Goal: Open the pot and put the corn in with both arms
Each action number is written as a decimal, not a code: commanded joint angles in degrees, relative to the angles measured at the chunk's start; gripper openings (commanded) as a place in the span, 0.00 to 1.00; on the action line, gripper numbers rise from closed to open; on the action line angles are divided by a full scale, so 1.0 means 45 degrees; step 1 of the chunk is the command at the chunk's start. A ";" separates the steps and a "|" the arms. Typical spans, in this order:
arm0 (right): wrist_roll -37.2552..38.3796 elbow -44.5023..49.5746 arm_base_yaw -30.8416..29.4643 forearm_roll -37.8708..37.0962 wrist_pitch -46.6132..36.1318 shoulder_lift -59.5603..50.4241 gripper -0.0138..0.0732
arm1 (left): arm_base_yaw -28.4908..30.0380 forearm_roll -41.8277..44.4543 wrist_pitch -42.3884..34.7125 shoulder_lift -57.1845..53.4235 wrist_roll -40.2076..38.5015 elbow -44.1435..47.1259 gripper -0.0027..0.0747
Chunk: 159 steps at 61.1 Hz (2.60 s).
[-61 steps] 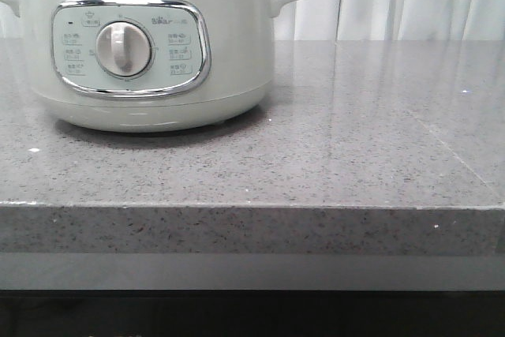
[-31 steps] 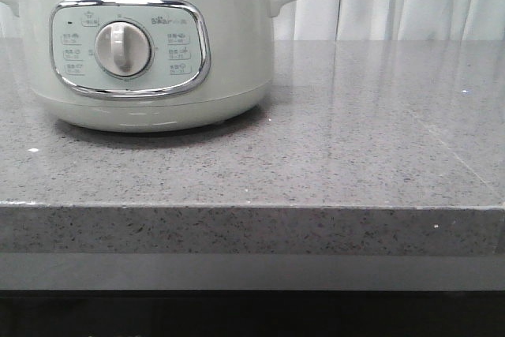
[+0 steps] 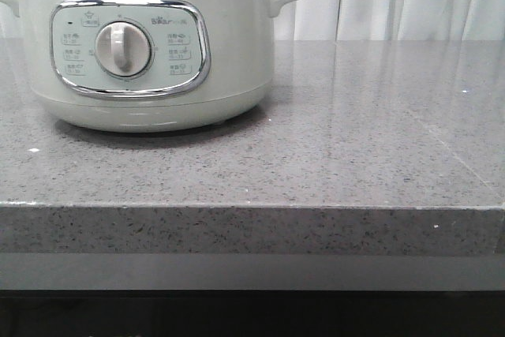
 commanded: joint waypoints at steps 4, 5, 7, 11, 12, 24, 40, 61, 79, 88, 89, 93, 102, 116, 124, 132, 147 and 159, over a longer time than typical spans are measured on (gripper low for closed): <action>-0.0093 -0.0325 -0.0077 0.0002 -0.1030 0.0073 0.09 | 0.0310 0.1206 -0.1081 0.0033 -0.1176 -0.0288 0.01; -0.0093 -0.0325 -0.0077 0.0002 -0.1030 0.0073 0.09 | 0.0395 0.1301 -0.1081 0.0005 -0.1303 -0.0288 0.01; -0.0093 -0.0325 -0.0077 0.0002 -0.1030 0.0073 0.09 | 0.0635 0.1356 -0.1081 -0.0050 -0.1548 -0.0288 0.01; -0.0093 -0.0325 -0.0077 0.0002 -0.1030 0.0073 0.09 | 0.1208 0.1389 -0.1081 -0.0188 -0.1580 -0.0186 0.01; -0.0093 -0.0325 -0.0077 0.0002 -0.1030 0.0073 0.09 | 0.1333 0.1389 -0.1081 -0.0226 -0.1580 -0.0153 0.01; -0.0093 -0.0325 -0.0077 0.0002 -0.1030 0.0073 0.09 | 0.3481 0.1389 -0.1081 -0.1128 -0.1580 0.1192 0.01; -0.0093 -0.0325 -0.0077 0.0002 -0.1030 0.0073 0.09 | 0.5775 0.1389 -0.1091 -0.1196 -0.1580 0.3390 0.01; -0.0093 -0.0325 -0.0077 0.0002 -0.1030 0.0073 0.09 | 0.5880 0.1173 -0.2812 -0.1196 -0.1580 0.5554 0.01; -0.0093 -0.0325 -0.0077 0.0002 -0.1030 0.0073 0.09 | 0.5880 0.1173 -0.2738 -0.1196 -0.1580 0.5554 0.01; -0.0093 -0.0325 -0.0077 0.0002 -0.1030 0.0073 0.09 | 0.5880 0.1173 -0.2738 -0.1196 -0.1580 0.5554 0.01; -0.0093 -0.0325 -0.0077 0.0002 -0.1030 0.0073 0.09 | 0.5880 0.1173 -0.2738 -0.1196 -0.1580 0.5554 0.01; -0.0093 -0.0325 -0.0077 0.0002 -0.1030 0.0073 0.09 | 0.5880 0.1173 -0.2738 -0.1196 -0.1580 0.5554 0.01; -0.0093 -0.0325 -0.0077 0.0002 -0.1030 0.0073 0.09 | 0.5880 0.1173 -0.2738 -0.1196 -0.1580 0.5554 0.01; -0.0093 -0.0325 -0.0077 0.0002 -0.1030 0.0073 0.09 | 0.5880 0.1173 -0.2738 -0.1196 -0.1580 0.5554 0.01; -0.0093 -0.0233 -0.0077 0.0002 -0.1140 0.0073 0.09 | 0.5880 0.1173 -0.2738 -0.1196 -0.1580 0.5554 0.01; 0.0249 0.0695 -0.0214 -0.0844 -0.1922 -0.0515 0.09 | 0.5880 0.1173 -0.2738 -0.1196 -0.1580 0.5554 0.01; 0.1249 0.3755 -0.0750 -0.1360 -0.2251 -0.3129 0.09 | 0.5880 0.1173 -0.2738 -0.1196 -0.1580 0.5554 0.01; 0.1384 0.5160 -0.0799 -0.1335 -0.2170 -0.4095 0.09 | 0.5880 0.1173 -0.2738 -0.1196 -0.1580 0.5554 0.01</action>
